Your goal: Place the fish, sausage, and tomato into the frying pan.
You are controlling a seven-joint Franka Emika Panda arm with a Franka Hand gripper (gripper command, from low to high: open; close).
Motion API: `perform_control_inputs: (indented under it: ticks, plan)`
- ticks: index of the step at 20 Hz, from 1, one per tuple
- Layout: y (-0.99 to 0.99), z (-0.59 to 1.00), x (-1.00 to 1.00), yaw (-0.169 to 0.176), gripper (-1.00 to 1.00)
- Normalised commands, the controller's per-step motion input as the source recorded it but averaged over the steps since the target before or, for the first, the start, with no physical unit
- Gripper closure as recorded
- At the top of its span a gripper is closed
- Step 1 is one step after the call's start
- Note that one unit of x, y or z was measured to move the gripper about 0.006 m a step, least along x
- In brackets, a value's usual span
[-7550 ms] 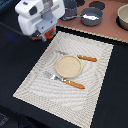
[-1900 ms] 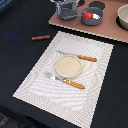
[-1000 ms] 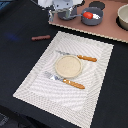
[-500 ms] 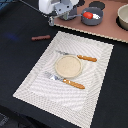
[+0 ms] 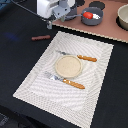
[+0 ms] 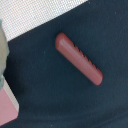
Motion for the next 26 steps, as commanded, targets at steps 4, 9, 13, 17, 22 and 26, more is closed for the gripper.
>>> perform_control_inputs:
  ticks: [4, 9, 13, 17, 22, 26]
  plan:
    - [-0.31, -0.10, -0.85, 0.000, -1.00]
    - [-0.02, -0.15, -0.89, 0.046, -1.00]
    - [0.00, -0.28, -0.85, 0.083, -1.00]
    - [0.00, -0.41, -0.78, 0.105, -1.00]
    - [-0.02, -0.43, -0.71, 0.100, -1.00]
    - [-0.20, -0.11, -0.32, 0.155, -1.00]
